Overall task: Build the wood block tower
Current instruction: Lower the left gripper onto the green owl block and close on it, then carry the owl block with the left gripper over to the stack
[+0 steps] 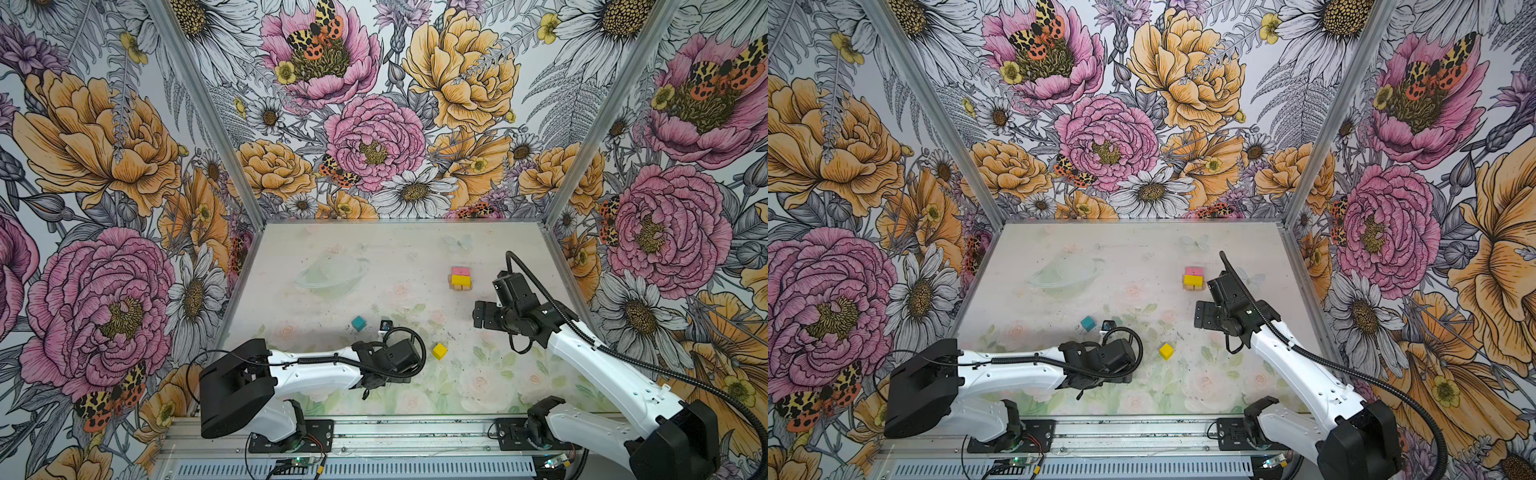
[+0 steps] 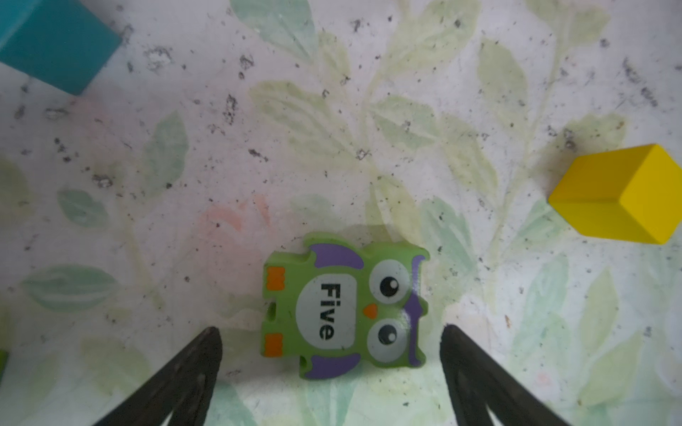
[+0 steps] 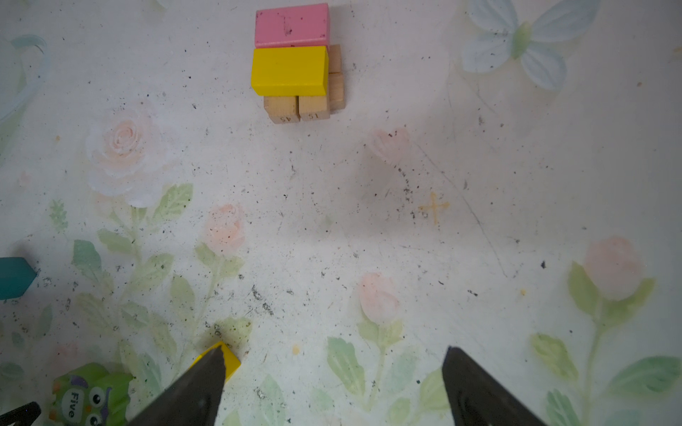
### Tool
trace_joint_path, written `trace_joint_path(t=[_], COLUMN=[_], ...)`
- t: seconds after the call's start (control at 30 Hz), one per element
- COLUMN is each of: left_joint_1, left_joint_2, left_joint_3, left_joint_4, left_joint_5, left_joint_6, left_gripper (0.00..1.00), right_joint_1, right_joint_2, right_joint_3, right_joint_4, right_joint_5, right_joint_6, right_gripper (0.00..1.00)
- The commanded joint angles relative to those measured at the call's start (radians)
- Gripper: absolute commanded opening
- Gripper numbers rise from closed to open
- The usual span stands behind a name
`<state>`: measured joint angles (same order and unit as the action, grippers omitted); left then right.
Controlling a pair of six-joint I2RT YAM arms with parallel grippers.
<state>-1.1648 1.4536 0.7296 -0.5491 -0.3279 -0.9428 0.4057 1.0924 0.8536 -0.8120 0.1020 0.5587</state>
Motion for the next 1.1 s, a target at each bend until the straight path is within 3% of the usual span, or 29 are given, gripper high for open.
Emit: trace_joint_path(t=[0.0,0.17,0.43,0.7,1.07], left_joint_1=[0.013,0.032,0.08,0.165,0.3], left_joint_2=[0.034,0.08,0.155,0.18,0.342], left_joint_3=[0.033,0.067,0.128,0.193,0.465], left_joint_4=[0.034,0.034,0.032,0.02,-0.024], left_joint_5=[0.041,0.066,0.126,0.166,0.201], left_joint_6=[0.031,0.061,0.12,0.186,0.338], left_gripper=[0.93,0.87,0.6,0.6,0.61], right_joint_1=[-0.01,-0.022,-0.042,-0.077,-0.135], right_joint_2=[-0.019,-0.014,-0.004,0.031,0.096], right_joint_3=[0.004,0.01,0.015,0.037,0.074], right_joint_4=[0.0,0.0,0.013,0.03,0.047], right_joint_5=[-0.005,-0.006,-0.008,-0.026,-0.068], right_joint_6=[-0.014,-0.017,-0.021,-0.036,-0.058], right_gripper=[0.94,0.94,0.95,0.94,0.94])
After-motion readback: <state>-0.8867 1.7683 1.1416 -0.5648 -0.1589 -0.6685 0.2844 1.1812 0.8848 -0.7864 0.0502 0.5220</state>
